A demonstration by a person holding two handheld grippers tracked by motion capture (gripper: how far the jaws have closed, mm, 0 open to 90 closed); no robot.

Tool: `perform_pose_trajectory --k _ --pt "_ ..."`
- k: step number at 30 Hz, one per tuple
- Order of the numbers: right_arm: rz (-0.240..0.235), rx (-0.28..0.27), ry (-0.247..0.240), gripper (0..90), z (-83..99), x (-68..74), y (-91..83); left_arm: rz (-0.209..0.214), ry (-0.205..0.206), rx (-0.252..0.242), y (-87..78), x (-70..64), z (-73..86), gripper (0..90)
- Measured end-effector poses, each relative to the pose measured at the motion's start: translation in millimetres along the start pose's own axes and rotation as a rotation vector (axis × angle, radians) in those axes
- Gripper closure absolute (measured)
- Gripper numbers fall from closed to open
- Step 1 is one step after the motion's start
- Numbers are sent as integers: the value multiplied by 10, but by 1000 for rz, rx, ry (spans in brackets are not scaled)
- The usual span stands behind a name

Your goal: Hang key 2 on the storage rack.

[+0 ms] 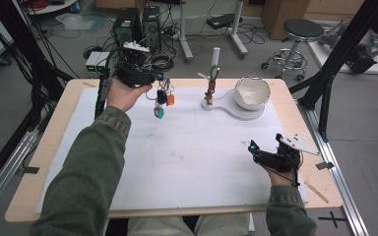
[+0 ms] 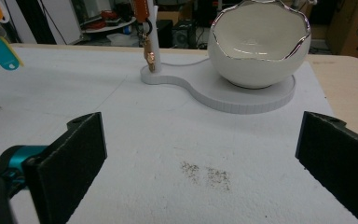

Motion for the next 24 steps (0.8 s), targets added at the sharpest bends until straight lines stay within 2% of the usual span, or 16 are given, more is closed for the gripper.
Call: perform_pose_trajectory --k 8,15,18,24 --pt "2 -3 2 9 -3 -4 -4 -47 -4 -4 133 -13 -140 834" --pt "1 -3 4 9 1 -7 -3 -51 -7 1 313 -1 -176 834" --pt "12 -4 -13 9 2 -11 -13 -56 -4 8 372 9 -164 834" --pt "12 -8 2 9 0 -24 -25 -52 -40 -14 460 2 -210 834"
Point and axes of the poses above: each handheld gripper's, and its own axes: y roughly forward along the jaws, z roughly out of its underside, x roughly to its left, the point moved 4 cm from there along y, roughly forward along the jaws, and after that the axes turned 1 degree about z, right-handed, at the moved point
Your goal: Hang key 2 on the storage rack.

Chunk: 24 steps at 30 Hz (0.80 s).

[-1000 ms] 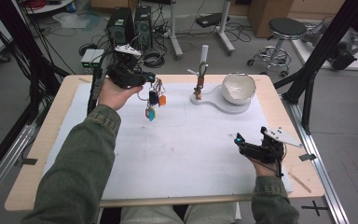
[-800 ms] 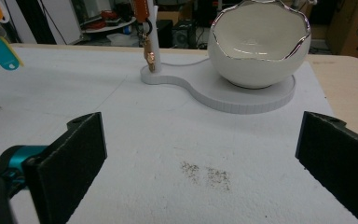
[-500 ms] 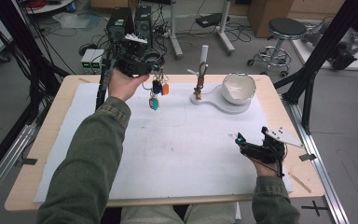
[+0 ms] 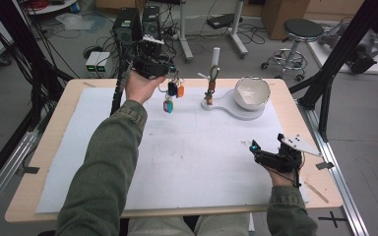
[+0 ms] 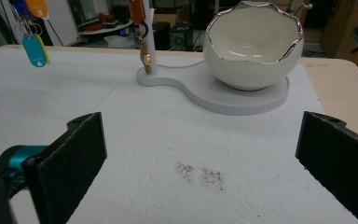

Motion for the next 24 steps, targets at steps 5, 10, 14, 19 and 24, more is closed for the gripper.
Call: perform_pose_trajectory --k 5,10,14,19,24 --pt "2 -9 0 9 -6 -8 5 14 -12 -2 101 -65 -49 835" --pt "1 -9 -7 9 -6 -4 31 42 -61 -21 245 -107 -50 834" --pt "-4 -11 -3 9 -7 2 45 30 -100 -24 323 -71 -34 835" --pt "-7 -10 -13 9 -3 0 58 2 -144 -51 391 -29 -39 835" --pt "-10 -12 -20 9 -4 8 64 -11 -166 -55 467 -10 -31 835"
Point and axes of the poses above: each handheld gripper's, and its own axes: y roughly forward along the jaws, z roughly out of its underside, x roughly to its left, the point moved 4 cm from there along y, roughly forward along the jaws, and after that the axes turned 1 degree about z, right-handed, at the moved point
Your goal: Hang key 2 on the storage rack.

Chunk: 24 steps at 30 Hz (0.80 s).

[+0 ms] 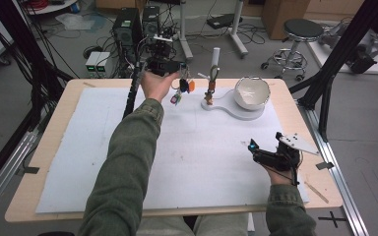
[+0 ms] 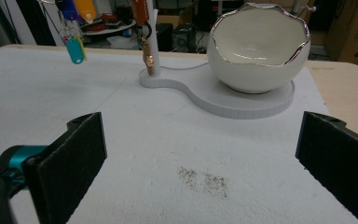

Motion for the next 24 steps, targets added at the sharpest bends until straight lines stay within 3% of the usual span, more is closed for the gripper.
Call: perform_pose_trajectory --k 4,11,17,24 --pt "0 3 6 9 3 -2 -5 7 10 -24 71 -20 11 835" --pt "3 2 7 9 3 -1 -9 12 15 -9 198 -109 48 834" --pt "-2 1 4 9 7 -2 -9 -18 33 -26 263 -172 32 834" --pt "-16 8 -5 9 17 20 2 -15 38 -33 352 -220 41 834"
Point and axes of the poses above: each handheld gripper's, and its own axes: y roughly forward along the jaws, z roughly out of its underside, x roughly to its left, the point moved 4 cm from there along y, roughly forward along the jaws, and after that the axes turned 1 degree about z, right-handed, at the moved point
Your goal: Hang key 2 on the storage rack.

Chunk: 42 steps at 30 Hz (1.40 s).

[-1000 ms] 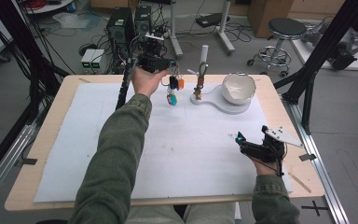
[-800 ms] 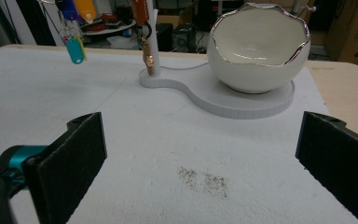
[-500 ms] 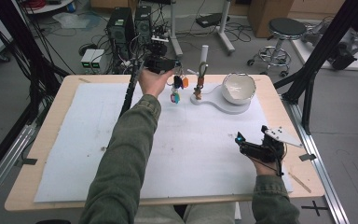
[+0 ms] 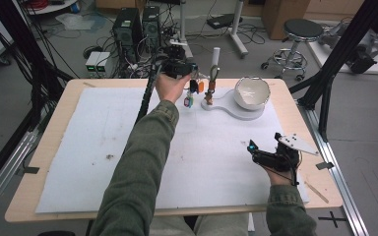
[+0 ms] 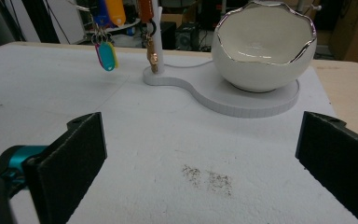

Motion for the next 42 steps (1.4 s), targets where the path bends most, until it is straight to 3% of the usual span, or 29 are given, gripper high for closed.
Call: perform_pose_trajectory --k 5,15,20,25,28,29,32,36,42 --pt "0 -2 -2 9 4 -9 9 17 7 2 55 -63 4 834" --pt "-6 3 0 9 7 1 17 46 61 9 182 -232 16 834" --pt "-6 8 -3 9 17 0 18 49 71 41 248 -263 66 834" --pt "-5 8 -2 9 19 -4 7 32 58 51 267 -265 80 831" --pt "-5 9 0 9 19 -7 3 4 76 73 266 -239 92 824" --pt "-5 9 1 9 19 -7 3 1 74 83 270 -227 101 811" --pt "-3 7 -4 9 19 -8 4 6 42 113 273 -176 121 648" --pt "-3 6 -7 9 19 -8 6 10 15 96 252 -133 145 546" --pt "-3 8 2 9 23 -12 4 -39 -12 93 224 -71 179 286"
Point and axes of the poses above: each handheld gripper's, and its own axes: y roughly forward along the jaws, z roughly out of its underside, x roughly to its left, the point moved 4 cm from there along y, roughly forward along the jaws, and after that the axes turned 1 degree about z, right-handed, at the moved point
